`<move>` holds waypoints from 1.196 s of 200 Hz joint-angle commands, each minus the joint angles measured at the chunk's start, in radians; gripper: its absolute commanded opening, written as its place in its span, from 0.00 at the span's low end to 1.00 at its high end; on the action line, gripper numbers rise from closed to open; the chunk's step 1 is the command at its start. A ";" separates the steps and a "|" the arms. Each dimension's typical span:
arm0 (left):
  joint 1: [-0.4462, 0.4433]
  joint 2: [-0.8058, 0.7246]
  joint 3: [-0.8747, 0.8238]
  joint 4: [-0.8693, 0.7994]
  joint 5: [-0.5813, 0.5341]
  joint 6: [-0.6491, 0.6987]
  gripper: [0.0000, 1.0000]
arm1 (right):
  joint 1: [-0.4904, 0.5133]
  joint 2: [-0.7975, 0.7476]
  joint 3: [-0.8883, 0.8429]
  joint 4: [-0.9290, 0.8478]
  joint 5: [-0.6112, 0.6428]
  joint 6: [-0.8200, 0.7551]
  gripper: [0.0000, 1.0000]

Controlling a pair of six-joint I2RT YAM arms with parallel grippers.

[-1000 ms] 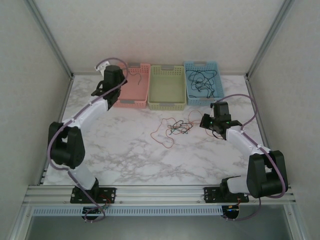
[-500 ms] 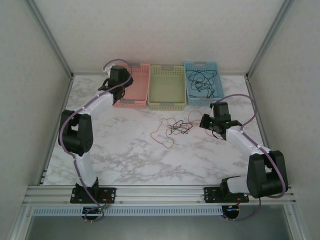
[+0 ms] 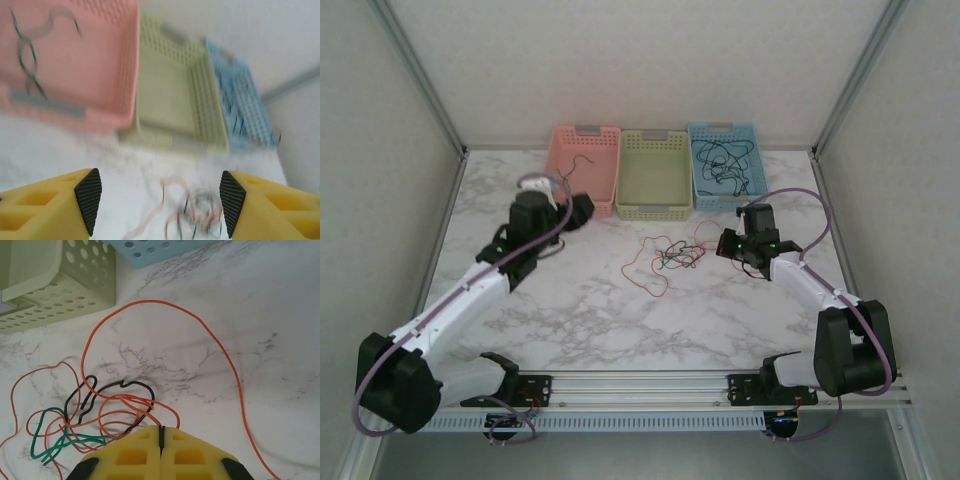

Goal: Untangle the cables

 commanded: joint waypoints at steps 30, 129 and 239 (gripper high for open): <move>-0.175 0.011 -0.213 0.029 0.085 -0.068 0.65 | 0.021 0.023 0.007 0.008 -0.015 0.003 0.00; -0.344 0.391 0.137 -0.029 0.125 0.169 0.58 | 0.053 -0.007 -0.016 -0.021 0.003 -0.013 0.00; -0.363 0.811 0.695 -0.403 0.194 0.516 0.56 | 0.054 -0.032 -0.029 -0.042 0.030 -0.023 0.00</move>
